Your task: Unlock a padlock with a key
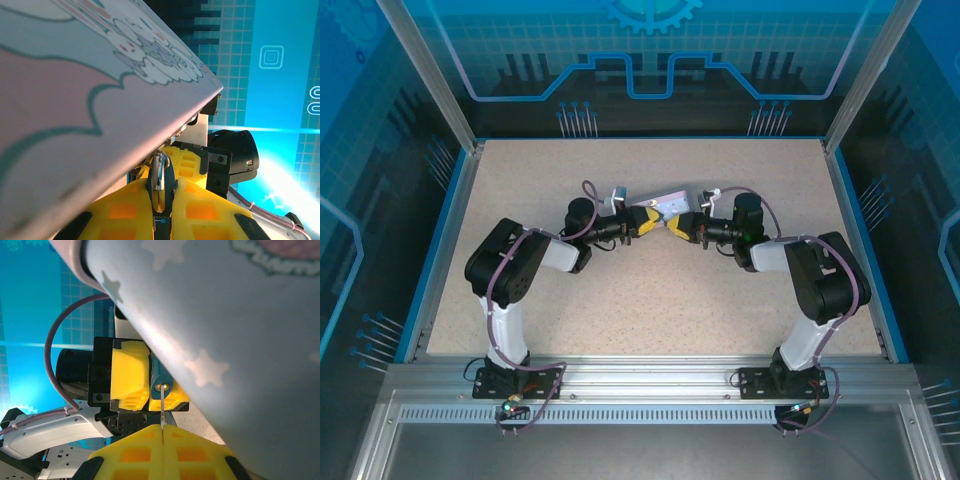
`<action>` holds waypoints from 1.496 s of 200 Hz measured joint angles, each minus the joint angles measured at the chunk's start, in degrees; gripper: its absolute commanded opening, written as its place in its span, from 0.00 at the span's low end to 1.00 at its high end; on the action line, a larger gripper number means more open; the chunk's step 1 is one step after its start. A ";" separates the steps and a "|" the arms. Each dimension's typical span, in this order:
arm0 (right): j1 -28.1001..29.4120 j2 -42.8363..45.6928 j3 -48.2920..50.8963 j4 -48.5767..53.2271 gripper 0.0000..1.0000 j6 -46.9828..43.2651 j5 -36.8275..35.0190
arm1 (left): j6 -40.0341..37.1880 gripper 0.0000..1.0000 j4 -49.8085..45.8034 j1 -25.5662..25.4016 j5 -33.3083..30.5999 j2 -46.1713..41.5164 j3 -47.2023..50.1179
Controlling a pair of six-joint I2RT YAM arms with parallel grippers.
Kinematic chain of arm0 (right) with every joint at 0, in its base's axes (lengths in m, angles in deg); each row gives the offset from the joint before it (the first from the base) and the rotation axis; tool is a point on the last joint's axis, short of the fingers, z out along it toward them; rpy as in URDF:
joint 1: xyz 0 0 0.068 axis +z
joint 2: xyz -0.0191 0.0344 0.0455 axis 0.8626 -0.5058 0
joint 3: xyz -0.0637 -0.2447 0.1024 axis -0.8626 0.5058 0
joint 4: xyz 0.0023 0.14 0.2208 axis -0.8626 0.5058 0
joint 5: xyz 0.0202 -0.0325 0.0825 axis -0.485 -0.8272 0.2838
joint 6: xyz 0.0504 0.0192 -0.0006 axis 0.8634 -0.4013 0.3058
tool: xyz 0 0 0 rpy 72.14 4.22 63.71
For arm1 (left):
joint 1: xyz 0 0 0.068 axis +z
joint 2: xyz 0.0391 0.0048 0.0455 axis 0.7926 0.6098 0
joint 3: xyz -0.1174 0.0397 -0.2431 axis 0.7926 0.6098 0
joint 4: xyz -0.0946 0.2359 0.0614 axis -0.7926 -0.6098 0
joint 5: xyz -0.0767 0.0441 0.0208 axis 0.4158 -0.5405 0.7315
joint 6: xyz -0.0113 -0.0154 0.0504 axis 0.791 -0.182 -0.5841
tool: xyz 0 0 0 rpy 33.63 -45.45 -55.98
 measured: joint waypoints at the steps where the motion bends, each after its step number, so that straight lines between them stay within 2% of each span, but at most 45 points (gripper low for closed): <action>1: 0.00 -0.02 0.00 -0.02 0.00 0.00 0.00 | 0.00 0.00 0.00 0.00 0.00 0.00 0.00; 126: 0.13 -2.29 -1.60 -2.12 0.00 2.62 0.02 | 0.15 0.00 0.81 0.44 -0.46 0.31 0.00; 196: 2.05 -2.29 -2.51 -1.49 0.00 3.61 -1.49 | 0.15 0.00 1.42 0.66 -0.98 0.63 0.00; 299: 0.55 -3.10 -2.49 -1.46 0.00 3.41 -1.73 | 0.13 0.00 1.44 0.66 -1.29 0.63 0.00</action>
